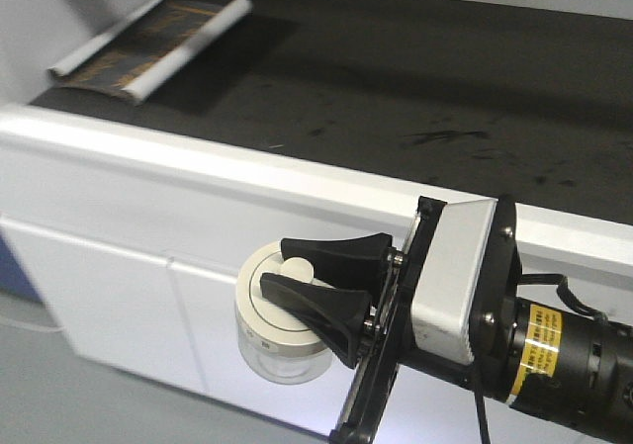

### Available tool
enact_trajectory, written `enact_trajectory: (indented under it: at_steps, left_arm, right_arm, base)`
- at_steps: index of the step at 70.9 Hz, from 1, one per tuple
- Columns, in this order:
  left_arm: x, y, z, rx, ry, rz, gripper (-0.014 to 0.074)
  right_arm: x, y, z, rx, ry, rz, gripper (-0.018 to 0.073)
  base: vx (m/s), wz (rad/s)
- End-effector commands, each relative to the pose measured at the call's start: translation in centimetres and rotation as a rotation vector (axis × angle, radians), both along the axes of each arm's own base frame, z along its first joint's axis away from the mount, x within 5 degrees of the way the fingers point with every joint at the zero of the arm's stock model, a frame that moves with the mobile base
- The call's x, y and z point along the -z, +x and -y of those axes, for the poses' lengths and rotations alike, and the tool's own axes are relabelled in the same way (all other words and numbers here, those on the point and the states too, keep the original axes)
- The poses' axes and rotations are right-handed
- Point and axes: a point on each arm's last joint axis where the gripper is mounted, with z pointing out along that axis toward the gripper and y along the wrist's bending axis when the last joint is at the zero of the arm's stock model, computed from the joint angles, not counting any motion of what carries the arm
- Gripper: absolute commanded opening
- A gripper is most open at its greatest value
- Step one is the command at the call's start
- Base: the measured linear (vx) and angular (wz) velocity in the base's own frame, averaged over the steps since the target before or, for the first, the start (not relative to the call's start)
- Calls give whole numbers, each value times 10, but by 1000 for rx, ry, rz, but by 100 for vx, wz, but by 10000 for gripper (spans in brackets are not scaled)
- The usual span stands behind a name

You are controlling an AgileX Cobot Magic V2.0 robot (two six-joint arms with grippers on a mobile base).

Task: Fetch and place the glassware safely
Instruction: 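Hold the jar in the right gripper while the base turns away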

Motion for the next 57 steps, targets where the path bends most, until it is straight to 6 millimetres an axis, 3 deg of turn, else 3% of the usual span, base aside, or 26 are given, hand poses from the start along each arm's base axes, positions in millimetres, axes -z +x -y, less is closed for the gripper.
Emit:
enact_trajectory:
  at_steps: [1, 57]
  left_arm:
    - [-13, 0, 0, 2, -13, 81, -7]
    - [-13, 0, 0, 2, -13, 81, -7]
  right_arm:
    - [-22, -5, 0, -42, 115, 57, -3]
    - [-22, -5, 0, -42, 115, 57, -3]
  base:
    - [-17, 67]
    - [-19, 73]
